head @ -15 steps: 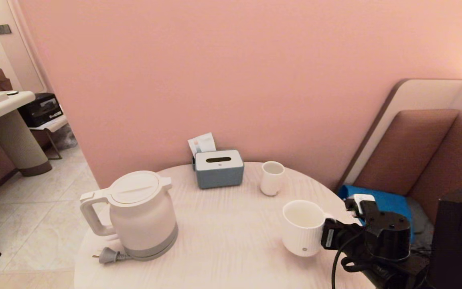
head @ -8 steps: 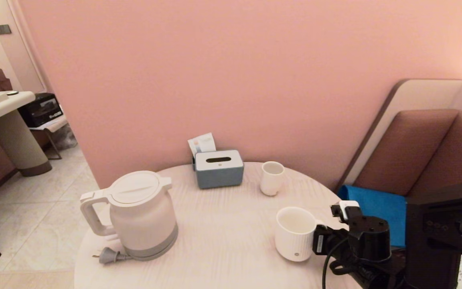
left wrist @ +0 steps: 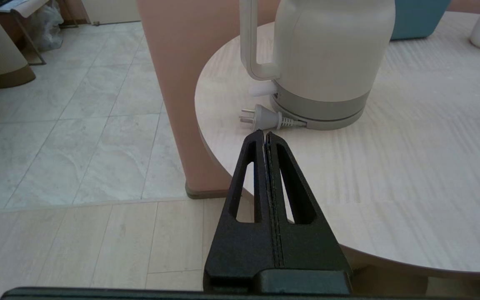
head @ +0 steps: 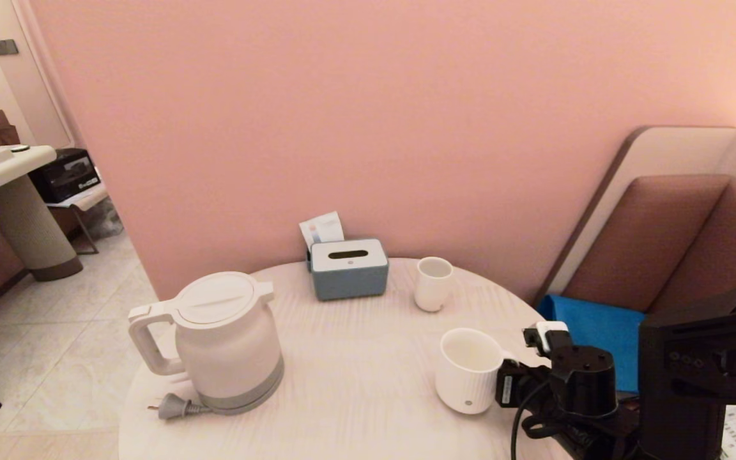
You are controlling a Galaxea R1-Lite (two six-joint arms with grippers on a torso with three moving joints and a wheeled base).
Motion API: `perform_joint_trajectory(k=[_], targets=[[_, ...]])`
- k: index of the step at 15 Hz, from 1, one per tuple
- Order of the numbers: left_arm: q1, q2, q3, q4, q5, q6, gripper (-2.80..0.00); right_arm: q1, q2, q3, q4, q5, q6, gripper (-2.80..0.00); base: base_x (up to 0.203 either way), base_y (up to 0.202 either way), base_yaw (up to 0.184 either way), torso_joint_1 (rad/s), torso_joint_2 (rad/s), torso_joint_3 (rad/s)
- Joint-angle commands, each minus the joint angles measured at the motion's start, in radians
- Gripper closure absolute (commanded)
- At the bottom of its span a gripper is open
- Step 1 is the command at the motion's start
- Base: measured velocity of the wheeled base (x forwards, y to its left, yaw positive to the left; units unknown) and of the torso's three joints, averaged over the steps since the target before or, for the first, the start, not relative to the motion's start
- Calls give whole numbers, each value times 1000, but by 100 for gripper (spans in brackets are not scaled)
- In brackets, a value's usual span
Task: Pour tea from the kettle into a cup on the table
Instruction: Put the cup down on the table
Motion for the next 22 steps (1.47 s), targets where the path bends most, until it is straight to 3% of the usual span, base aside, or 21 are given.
perform_joint_trajectory(k=[1, 2, 3, 22], targets=[[0, 1, 0, 0, 0, 0, 0, 0, 8, -1, -45, -4, -5, 0, 0, 0, 0, 0, 0, 0], [0, 0, 0, 0, 0, 0, 0, 0, 10, -1, -45, -4, -7, 0, 0, 0, 0, 0, 0, 0], [0, 0, 1, 0, 0, 0, 0, 0, 10, -1, -44, -4, -7, -280, 0, 0, 0, 0, 0, 0], [0, 0, 0, 0, 0, 0, 0, 0, -52, 67, -44, -1, -9, -280, 0, 0, 0, 0, 0, 0]])
